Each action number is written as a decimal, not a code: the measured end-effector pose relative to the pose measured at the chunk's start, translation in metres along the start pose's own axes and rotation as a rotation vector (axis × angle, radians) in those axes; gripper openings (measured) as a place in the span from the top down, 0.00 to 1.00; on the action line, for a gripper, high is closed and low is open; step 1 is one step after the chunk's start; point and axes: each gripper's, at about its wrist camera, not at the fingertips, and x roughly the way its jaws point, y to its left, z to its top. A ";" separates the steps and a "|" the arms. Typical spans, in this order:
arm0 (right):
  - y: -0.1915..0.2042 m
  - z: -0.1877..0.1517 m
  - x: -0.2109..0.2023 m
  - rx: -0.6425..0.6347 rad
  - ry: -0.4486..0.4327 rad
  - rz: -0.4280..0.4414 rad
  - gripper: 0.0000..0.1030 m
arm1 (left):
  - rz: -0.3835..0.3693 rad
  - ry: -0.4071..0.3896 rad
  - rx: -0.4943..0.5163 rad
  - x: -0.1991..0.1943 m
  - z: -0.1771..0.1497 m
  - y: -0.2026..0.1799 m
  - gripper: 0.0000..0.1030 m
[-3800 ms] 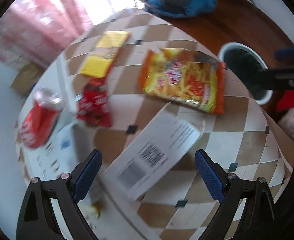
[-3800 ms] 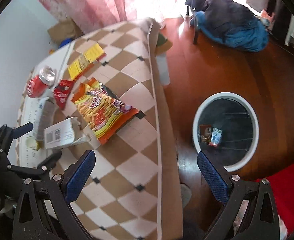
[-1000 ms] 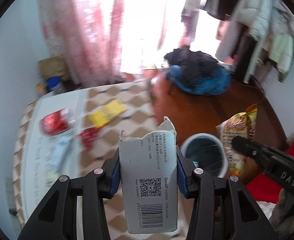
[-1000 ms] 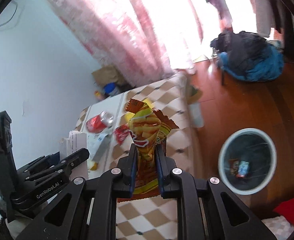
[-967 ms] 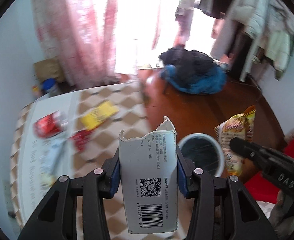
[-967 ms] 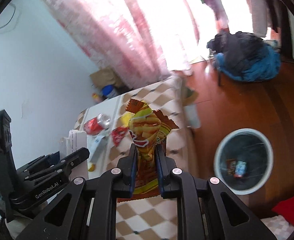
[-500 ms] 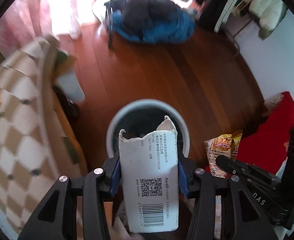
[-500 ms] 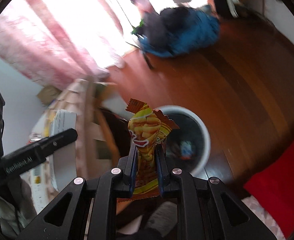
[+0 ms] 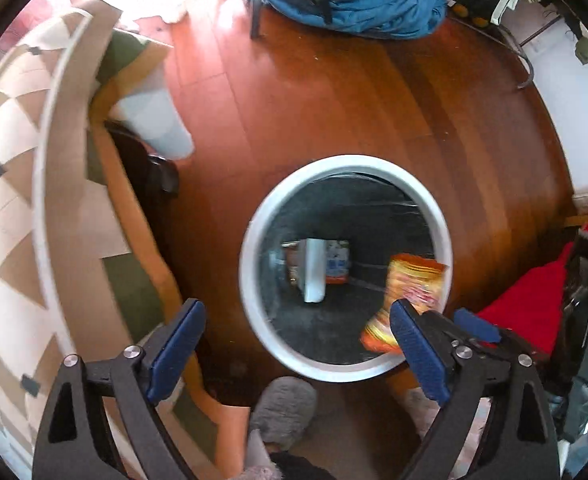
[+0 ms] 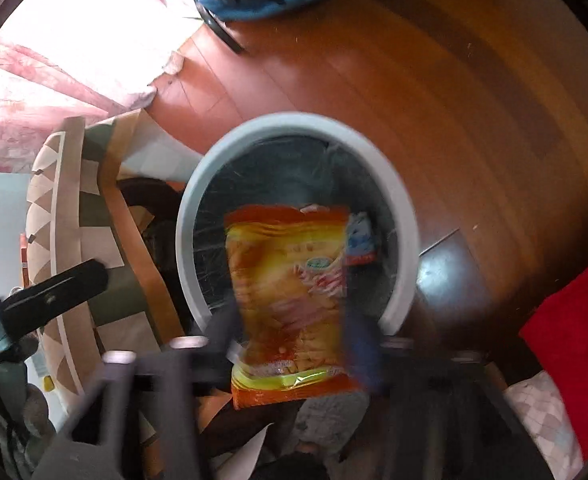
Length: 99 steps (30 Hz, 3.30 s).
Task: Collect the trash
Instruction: 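Carry both items over the bin and open both tools to drop them, then move both tools back over the table, then grasp the small white-and-blue box with the left tool while the right tool grasps the red candy wrapper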
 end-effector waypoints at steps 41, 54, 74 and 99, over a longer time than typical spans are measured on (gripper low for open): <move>0.141 -0.117 -0.222 -0.170 -0.378 -0.231 0.00 | 0.064 -0.432 -0.084 -0.244 -0.129 0.088 0.07; 0.344 -0.169 -0.134 -0.387 -0.206 -0.006 0.00 | 0.350 -0.338 -0.497 -0.211 -0.223 0.364 0.09; 0.507 -0.144 0.088 -0.464 -0.013 -0.032 0.92 | 0.299 -0.287 -0.367 -0.163 -0.201 0.408 0.09; 0.449 -0.122 0.034 -0.369 -0.036 0.072 0.68 | 0.262 -0.224 -0.322 -0.145 -0.141 0.396 0.68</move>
